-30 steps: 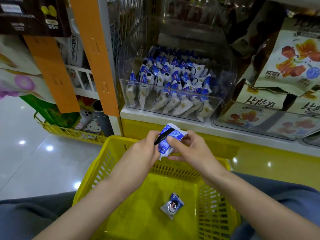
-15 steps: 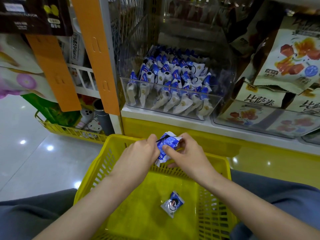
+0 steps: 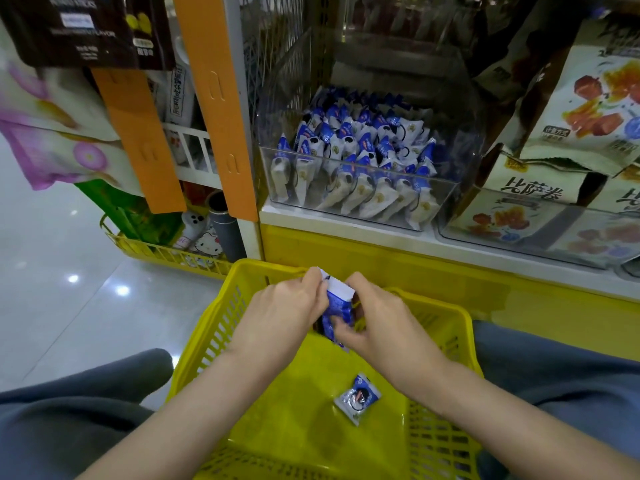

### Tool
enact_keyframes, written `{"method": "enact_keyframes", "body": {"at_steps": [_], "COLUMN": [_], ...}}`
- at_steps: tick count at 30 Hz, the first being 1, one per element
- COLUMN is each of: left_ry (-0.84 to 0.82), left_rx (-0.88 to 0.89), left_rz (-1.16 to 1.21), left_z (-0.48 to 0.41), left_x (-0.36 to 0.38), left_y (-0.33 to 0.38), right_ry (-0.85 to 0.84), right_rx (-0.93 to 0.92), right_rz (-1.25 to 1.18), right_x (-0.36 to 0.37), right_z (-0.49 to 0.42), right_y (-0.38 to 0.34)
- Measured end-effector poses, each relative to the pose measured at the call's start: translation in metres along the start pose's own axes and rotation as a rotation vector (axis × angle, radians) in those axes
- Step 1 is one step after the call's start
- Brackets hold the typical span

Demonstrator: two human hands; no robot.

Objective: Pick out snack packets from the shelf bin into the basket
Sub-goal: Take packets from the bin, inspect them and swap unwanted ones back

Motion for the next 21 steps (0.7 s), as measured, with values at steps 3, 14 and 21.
{"method": "enact_keyframes", "body": {"at_steps": [3, 14, 21], "left_ry": [0.056, -0.038, 0.039], "left_rx": [-0.071, -0.858, -0.780], "left_rz": [0.230, 1.372, 1.280], "left_z": [0.000, 0.004, 0.003], "left_x": [-0.003, 0.033, 0.022], "left_y": [-0.005, -0.027, -0.037], "right_ry": [0.018, 0.041, 0.126], "right_rx": [-0.007, -0.062, 0.055], "right_rz": [-0.020, -0.241, -0.345], "right_x": [0.000, -0.007, -0.008], "right_z": [-0.001, -0.013, -0.015], "right_y": [0.001, -0.001, -0.002]}}
Point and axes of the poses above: each hand's wrist, its own z-axis away from the middle knuckle, its own x-axis out of the palm, y = z × x, the point moved 8 cm from there along -z, towards the middle knuckle, and after that the axes turned 9 degrees about y, right-handed, at the moved point
